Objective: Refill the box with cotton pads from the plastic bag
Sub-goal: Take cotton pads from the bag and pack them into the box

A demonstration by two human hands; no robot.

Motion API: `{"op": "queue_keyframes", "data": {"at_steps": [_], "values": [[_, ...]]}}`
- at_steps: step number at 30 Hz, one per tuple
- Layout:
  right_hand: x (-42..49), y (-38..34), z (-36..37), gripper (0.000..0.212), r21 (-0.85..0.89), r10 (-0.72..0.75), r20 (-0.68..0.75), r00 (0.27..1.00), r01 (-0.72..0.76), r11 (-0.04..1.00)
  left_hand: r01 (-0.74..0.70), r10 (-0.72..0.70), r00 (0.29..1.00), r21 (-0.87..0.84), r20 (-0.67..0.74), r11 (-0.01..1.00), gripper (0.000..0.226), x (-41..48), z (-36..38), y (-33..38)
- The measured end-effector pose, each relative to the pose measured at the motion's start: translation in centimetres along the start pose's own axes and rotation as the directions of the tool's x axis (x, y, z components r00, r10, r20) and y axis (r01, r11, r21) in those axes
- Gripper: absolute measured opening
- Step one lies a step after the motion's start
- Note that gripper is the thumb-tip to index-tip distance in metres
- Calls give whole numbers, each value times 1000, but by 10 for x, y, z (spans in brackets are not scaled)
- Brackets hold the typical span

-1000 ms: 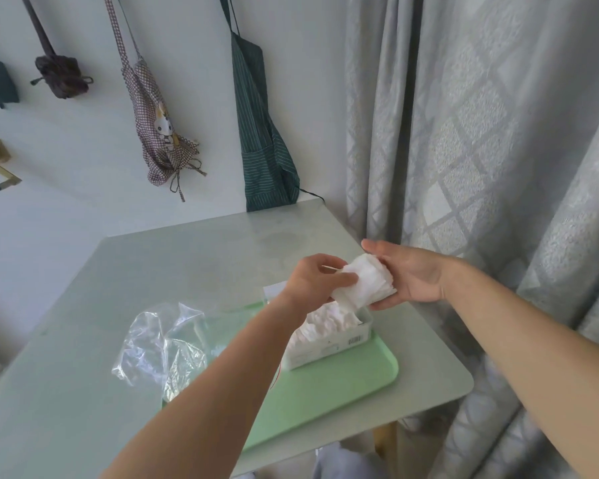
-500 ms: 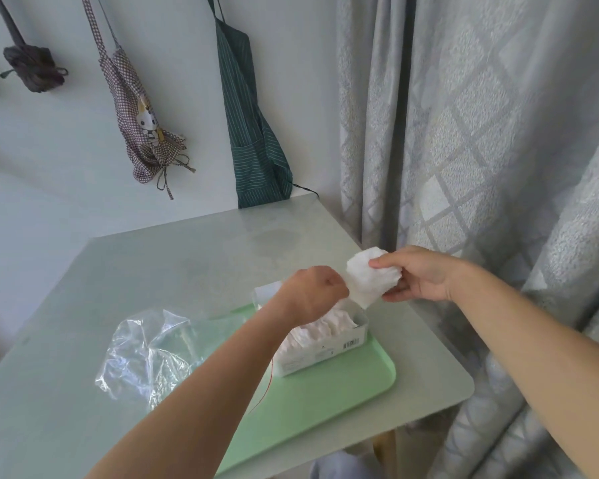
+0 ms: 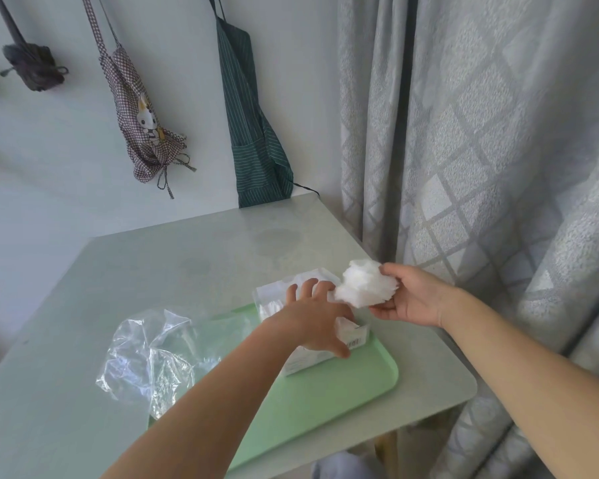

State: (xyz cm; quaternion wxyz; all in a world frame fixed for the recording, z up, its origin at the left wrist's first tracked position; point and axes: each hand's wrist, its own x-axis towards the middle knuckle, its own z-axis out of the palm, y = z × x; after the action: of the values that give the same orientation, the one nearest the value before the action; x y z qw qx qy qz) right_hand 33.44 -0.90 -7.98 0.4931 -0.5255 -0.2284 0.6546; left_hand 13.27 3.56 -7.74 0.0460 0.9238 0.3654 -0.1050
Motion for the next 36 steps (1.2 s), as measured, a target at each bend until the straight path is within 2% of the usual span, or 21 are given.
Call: {"op": "queue_keyframes", "data": {"at_steps": [2, 5, 11, 15, 18, 20, 22, 28, 32, 36], "values": [[0, 5, 2, 24, -183, 4, 26, 1000, 1, 983, 10, -10, 1000, 23, 4, 1000, 62, 0, 1, 0], [-2, 4, 8, 31, -388, -66, 31, 997, 73, 919, 20, -22, 1000, 57, 22, 998, 62, 0, 2, -2], [-3, -1, 26, 34, -691, -202, -35, 979, 122, 712, 15, -17, 999, 46, 42, 999, 62, -5, 4, -7], [-10, -4, 36, 34, -830, -254, -32, 967, 116, 545, 19, -21, 999, 44, 48, 999, 59, -10, 3, -9], [-13, -5, 46, 36, -905, -274, -68, 959, 57, 422, 27, -29, 999, 51, 42, 998, 57, -13, 2, -10], [-16, -5, 54, 39, -965, -298, -99, 949, -18, 262, 34, -36, 998, 41, 43, 999, 57, -15, 2, -11], [-17, -4, 63, 42, -993, -338, -97, 936, -65, 103, 41, -43, 998, 37, 45, 998, 57, -17, 2, -12], [-20, 8, 85, 36, -984, -418, -61, 906, -125, -128, 56, -59, 997, 54, 58, 997, 57, -24, 1, -14], [-18, 26, 96, 41, -964, -558, 3, 830, -146, -222, 51, -54, 996, 34, 76, 998, 54, -28, 3, -17], [-15, 38, 105, 37, -942, -587, 18, 809, -182, -281, 46, -47, 996, 14, 76, 999, 53, -31, 3, -18]]}}
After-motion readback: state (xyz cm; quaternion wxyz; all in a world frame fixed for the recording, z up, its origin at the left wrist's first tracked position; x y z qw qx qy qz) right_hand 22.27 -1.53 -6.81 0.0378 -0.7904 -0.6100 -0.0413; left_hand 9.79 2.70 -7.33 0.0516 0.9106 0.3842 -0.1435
